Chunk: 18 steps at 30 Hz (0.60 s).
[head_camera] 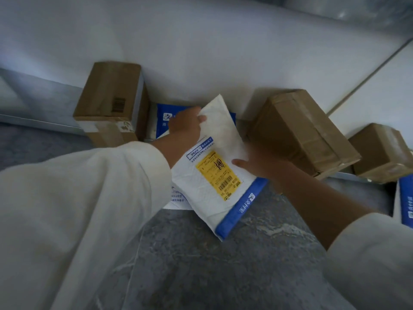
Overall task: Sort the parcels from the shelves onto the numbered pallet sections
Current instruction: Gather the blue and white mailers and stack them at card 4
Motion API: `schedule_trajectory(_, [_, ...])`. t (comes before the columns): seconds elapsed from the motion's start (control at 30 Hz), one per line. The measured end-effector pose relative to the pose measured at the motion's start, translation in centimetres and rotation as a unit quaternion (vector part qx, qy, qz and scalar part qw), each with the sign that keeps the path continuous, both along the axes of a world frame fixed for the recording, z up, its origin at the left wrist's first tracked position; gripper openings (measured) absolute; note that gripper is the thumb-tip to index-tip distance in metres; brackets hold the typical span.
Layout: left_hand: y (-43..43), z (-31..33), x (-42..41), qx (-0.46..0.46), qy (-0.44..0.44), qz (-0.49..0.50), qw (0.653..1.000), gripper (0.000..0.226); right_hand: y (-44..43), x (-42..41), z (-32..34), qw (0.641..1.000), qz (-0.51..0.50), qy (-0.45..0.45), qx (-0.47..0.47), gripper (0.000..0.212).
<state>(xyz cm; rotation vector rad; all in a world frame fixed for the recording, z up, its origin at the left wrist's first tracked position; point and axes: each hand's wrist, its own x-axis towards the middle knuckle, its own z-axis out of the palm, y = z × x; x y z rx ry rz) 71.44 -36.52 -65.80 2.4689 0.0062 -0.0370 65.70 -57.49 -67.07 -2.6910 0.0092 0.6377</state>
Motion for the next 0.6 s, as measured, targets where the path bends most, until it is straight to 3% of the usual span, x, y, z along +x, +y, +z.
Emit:
schedule_trajectory(0.13, [-1.1, 1.4, 1.5, 0.034, -0.070, -0.034, 0.996, 0.025, 1.0, 1.6, -0.9, 0.997, -0.075, -0.018, 0.012, 0.097])
schedule_trajectory(0.23, [-1.4, 1.6, 2.1, 0.077, -0.100, -0.056, 0.990, 0.024, 1.1, 2.4, -1.6, 0.984, -0.158, -0.046, 0.064, 0.084])
schedule_trajectory(0.33, [-0.8, 0.5, 2.0, 0.113, -0.094, -0.018, 0.989, 0.022, 1.0, 2.2, -2.8, 0.967, -0.203, -0.024, 0.152, 0.064])
schedule_trajectory(0.47, [2.5, -2.3, -0.1, 0.128, -0.050, 0.068, 0.988, 0.036, 0.7, 1.6, -4.2, 0.954, -0.224, -0.003, 0.199, 0.065])
schedule_trajectory(0.6, [5.0, -4.1, -2.3, 0.144, -0.041, 0.077, 0.986, 0.039, 1.0, 1.4, -5.1, 0.942, -0.251, -0.013, 0.221, 0.057])
